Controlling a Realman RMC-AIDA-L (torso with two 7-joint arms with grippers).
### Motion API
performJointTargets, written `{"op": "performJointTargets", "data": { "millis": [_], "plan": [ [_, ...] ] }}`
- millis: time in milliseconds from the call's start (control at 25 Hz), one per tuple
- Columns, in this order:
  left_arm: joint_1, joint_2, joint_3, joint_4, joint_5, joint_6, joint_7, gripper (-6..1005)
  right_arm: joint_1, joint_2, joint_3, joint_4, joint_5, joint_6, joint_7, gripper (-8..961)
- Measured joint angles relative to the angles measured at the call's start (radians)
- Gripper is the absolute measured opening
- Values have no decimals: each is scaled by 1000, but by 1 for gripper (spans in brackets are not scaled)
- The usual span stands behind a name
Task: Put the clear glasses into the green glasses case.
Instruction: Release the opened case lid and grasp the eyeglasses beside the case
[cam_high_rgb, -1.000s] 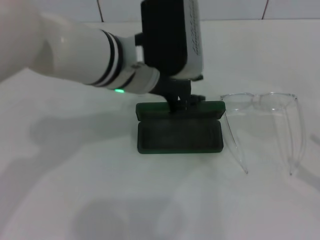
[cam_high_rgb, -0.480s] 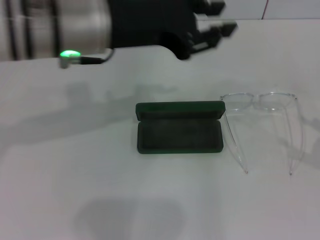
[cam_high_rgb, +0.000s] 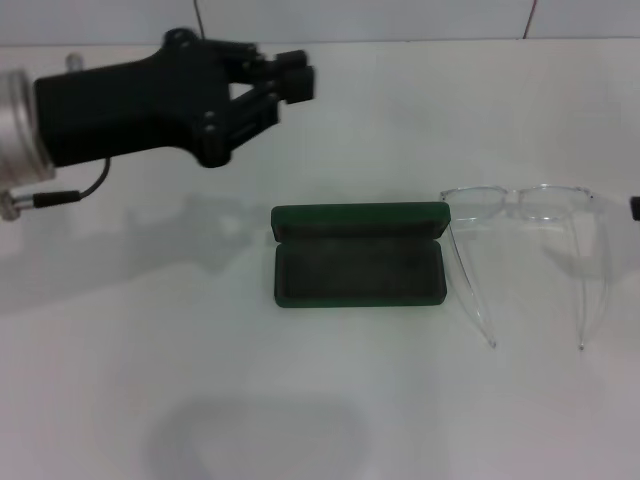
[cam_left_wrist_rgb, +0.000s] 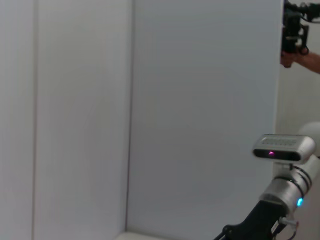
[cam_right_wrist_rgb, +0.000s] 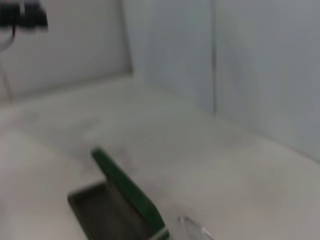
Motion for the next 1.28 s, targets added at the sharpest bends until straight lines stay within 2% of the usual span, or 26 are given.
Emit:
{"op": "performJointTargets", "data": {
  "millis": [80, 160, 240, 400, 560, 680, 720, 840, 920, 1280],
  "plan": [
    [11, 0, -27, -79, -44, 12, 68, 113, 54, -19, -76, -42, -55, 17, 63, 872],
    [17, 1, -52, -138, -74, 26, 123, 110, 129, -47, -137, -45, -126, 29, 110, 871],
    [15, 2, -80, -199, -89, 44, 174, 109, 207, -65, -177, -38, -194, 33, 136, 870],
    [-2, 4, -91, -266, -91, 50, 216, 108, 345, -67, -261, -9, -292, 51, 143, 860],
    [-14, 2, -93, -304, -92, 49, 235, 108, 453, -50, -373, 91, -373, 110, 141, 826],
    [-14, 1, -93, -326, -92, 54, 243, 108, 517, -18, -460, 179, -436, 163, 136, 801],
    [-13, 0, -93, -338, -93, 56, 250, 108, 533, -1, -483, 204, -463, 188, 132, 792],
    [-4, -1, -94, -356, -98, 59, 264, 108, 553, 42, -517, 230, -519, 242, 124, 753],
    [3, -1, -94, -365, -102, 62, 266, 108, 558, 59, -536, 235, -552, 265, 123, 732],
    [7, 0, -93, -372, -104, 87, 285, 108, 546, 66, -547, 257, -557, 312, 150, 727]
  ]
}}
